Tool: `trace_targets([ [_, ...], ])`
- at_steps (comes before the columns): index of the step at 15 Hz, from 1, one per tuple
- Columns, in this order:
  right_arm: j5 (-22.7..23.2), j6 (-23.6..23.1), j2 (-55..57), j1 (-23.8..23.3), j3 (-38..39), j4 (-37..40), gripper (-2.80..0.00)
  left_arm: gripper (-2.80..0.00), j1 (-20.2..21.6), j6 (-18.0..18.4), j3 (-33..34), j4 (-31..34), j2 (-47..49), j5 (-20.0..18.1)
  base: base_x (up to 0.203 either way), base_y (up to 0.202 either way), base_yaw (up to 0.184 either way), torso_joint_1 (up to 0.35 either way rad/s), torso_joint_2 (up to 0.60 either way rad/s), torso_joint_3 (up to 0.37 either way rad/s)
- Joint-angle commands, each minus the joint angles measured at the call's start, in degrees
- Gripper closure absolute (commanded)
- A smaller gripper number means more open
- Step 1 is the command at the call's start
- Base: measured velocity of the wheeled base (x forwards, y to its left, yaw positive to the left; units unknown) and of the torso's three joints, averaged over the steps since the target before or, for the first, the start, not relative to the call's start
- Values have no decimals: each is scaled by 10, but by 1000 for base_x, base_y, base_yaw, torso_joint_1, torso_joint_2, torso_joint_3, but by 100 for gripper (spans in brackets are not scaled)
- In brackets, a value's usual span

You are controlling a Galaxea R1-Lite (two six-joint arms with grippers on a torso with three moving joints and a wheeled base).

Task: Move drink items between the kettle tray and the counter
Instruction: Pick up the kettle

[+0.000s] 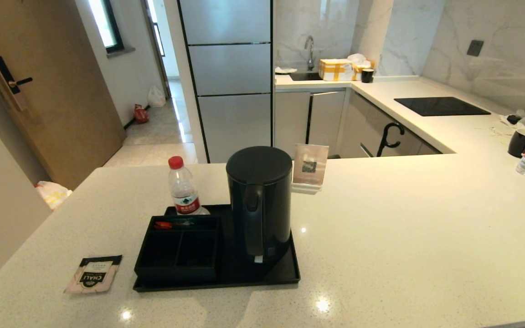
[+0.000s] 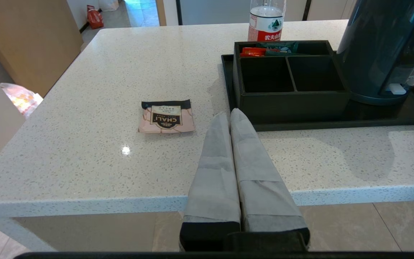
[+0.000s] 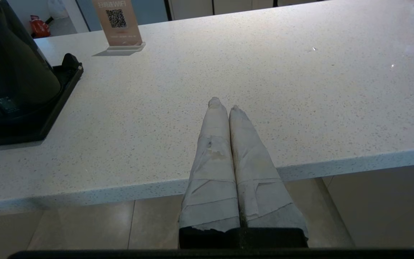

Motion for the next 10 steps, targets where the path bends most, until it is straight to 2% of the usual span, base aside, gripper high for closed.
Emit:
trace_targets([
  [1, 0, -1, 0, 0, -1, -1, 0, 0, 0, 0, 0, 0, 0, 0, 0, 0, 0, 0, 0, 0],
  [4, 5, 6, 1, 0, -23, 7, 0, 0, -1, 0, 0, 0, 0, 0, 0, 0, 0, 0, 0, 0],
  [5, 11, 24, 12, 0, -37, 23, 0, 0, 0, 0, 0, 0, 0, 0, 0, 0, 0, 0, 0, 0],
  [7, 42, 80, 60, 1, -133, 82, 0, 0, 0, 0, 0, 0, 0, 0, 0, 0, 0, 0, 0, 0],
  [9, 94, 130, 114, 1, -274, 173, 0, 0, 0, 0, 0, 0, 0, 0, 0, 0, 0, 0, 0, 0],
  [10, 121, 155, 141, 1, -315, 219, 0, 0, 0, 0, 0, 0, 0, 0, 0, 0, 0, 0, 0, 0],
])
